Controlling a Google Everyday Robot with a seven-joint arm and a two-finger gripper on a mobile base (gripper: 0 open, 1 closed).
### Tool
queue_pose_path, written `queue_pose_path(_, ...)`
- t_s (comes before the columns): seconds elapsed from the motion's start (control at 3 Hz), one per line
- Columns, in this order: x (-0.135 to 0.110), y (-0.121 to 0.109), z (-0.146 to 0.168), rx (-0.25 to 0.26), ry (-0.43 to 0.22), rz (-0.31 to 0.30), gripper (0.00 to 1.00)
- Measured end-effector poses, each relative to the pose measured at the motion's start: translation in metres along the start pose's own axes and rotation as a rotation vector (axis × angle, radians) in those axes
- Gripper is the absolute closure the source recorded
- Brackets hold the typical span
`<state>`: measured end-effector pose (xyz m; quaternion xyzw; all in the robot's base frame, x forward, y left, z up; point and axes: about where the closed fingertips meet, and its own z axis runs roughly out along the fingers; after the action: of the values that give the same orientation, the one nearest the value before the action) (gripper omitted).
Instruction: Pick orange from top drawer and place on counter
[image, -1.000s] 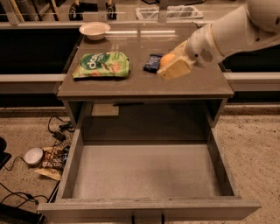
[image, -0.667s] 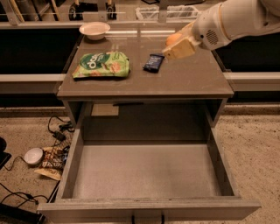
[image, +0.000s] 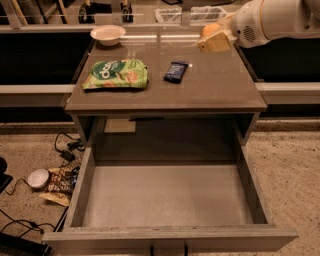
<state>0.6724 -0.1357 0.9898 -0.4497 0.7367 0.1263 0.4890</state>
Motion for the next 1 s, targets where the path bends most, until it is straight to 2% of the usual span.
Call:
queue_pose_path(0.33, 0.036, -0.029, 0.006, 0.056, -0.003, 0.056, 1.0)
queue_pose_path(0.67, 0.077, -0.048, 0.02, 0.084, 0.021, 0.106, 1.0)
queue_pose_path(1.0, 0.111, -0.058, 0.038, 0.092, 0.085, 0.144, 1.0)
